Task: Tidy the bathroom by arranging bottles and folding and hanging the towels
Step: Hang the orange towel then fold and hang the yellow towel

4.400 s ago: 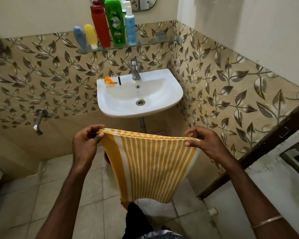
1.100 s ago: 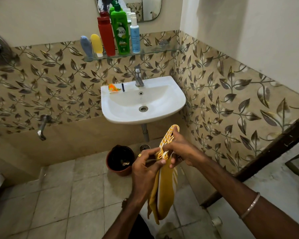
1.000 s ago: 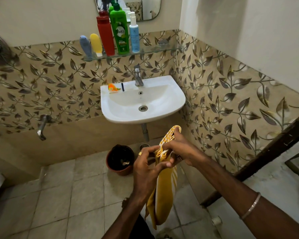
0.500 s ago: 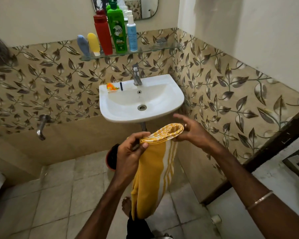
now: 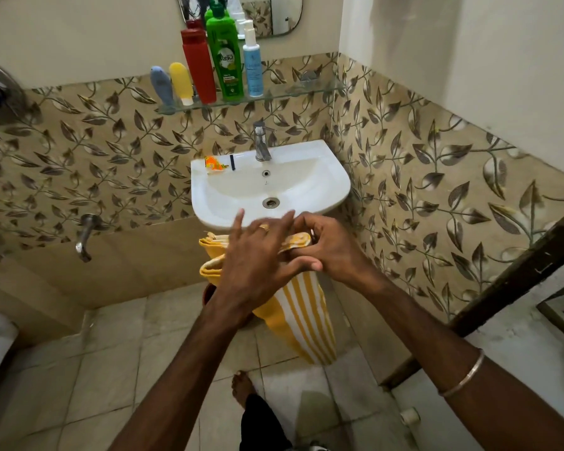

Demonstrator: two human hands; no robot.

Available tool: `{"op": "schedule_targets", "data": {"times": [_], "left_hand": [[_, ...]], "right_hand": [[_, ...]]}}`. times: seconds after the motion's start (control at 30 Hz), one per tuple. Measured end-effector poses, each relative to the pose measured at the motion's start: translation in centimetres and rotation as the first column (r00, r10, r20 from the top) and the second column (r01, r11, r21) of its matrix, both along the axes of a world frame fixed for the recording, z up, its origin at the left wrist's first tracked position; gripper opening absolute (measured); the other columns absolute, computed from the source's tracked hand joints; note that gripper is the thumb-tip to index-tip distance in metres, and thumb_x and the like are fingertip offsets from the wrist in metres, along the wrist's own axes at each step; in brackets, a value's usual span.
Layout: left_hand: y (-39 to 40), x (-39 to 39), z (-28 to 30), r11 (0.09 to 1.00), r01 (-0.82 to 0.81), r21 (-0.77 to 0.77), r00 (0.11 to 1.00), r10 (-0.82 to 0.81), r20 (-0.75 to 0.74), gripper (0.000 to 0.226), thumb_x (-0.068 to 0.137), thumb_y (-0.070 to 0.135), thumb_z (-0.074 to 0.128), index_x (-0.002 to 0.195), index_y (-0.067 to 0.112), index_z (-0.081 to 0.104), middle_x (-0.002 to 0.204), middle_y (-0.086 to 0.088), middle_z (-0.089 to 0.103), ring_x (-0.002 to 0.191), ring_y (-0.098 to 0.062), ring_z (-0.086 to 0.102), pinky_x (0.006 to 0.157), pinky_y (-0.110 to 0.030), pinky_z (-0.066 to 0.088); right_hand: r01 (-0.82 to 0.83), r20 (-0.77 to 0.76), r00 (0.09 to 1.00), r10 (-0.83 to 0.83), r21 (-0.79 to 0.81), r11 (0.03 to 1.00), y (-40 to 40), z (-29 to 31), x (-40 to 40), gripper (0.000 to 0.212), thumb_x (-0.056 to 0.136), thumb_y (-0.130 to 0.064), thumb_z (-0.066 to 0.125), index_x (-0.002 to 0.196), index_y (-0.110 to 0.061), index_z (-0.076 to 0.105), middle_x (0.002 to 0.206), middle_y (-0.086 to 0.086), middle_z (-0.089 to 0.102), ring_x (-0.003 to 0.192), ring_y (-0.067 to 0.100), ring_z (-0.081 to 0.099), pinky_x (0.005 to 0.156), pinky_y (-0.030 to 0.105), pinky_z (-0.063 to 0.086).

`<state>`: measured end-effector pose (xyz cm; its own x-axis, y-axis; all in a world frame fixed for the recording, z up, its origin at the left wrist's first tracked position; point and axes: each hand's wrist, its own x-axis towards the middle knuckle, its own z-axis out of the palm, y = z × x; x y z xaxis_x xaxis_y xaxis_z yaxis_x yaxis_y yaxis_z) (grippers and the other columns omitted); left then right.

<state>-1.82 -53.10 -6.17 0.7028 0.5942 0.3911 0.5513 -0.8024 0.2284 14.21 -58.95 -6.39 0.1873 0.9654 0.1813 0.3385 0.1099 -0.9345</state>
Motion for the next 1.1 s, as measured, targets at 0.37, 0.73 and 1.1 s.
{"op": "schedule_targets", "data": {"times": [0.37, 0.73, 1.1], "left_hand": [[0.8, 3.1, 1.4, 0.964, 0.104, 0.245, 0.994, -0.111, 0.013, 0.043, 0.087, 0.019, 0.073, 0.127, 0.010, 0.058, 0.105, -0.017, 0.072, 0.088, -0.037, 0.068, 0.062, -0.041, 0.055], [1.3, 3.9, 6.2, 0.945, 0.171, 0.281, 0.969, -0.213, 0.128, 0.036, 0.100, 0.038, 0.046, 0.123, 0.014, 0.059, 0.095, -0.012, 0.074, 0.077, -0.030, 0.069, 0.061, -0.038, 0.055], [3.1, 1.9, 9.4, 0.958, 0.024, 0.285, 0.961, -0.101, 0.258, 0.043, 0.098, 0.044, 0.044, 0.121, 0.012, 0.062, 0.089, -0.012, 0.072, 0.070, -0.023, 0.064, 0.060, -0.029, 0.045]], "right_hand": [[0.183, -0.378, 0.917, -0.129, 0.109, 0.977, -1.3, 0.4, 2.8, 0.050, 0.074, 0.010, 0.079, 0.110, -0.014, 0.052, 0.075, -0.005, 0.072, 0.075, 0.010, 0.069, 0.071, 0.025, 0.059], [-0.055, -0.246, 0.969, 0.006, -0.193, 0.980, -4.0, -6.2, 3.5, 0.037, 0.081, 0.000, 0.077, 0.109, -0.021, 0.068, 0.105, -0.007, 0.076, 0.101, 0.008, 0.071, 0.083, 0.023, 0.057], [-0.068, -0.255, 0.966, -0.035, -0.386, 0.920, -5.1, -15.3, 1.2, 0.042, 0.077, -0.016, 0.084, 0.114, -0.030, 0.068, 0.120, 0.001, 0.073, 0.113, 0.014, 0.068, 0.104, 0.047, 0.051]]}}
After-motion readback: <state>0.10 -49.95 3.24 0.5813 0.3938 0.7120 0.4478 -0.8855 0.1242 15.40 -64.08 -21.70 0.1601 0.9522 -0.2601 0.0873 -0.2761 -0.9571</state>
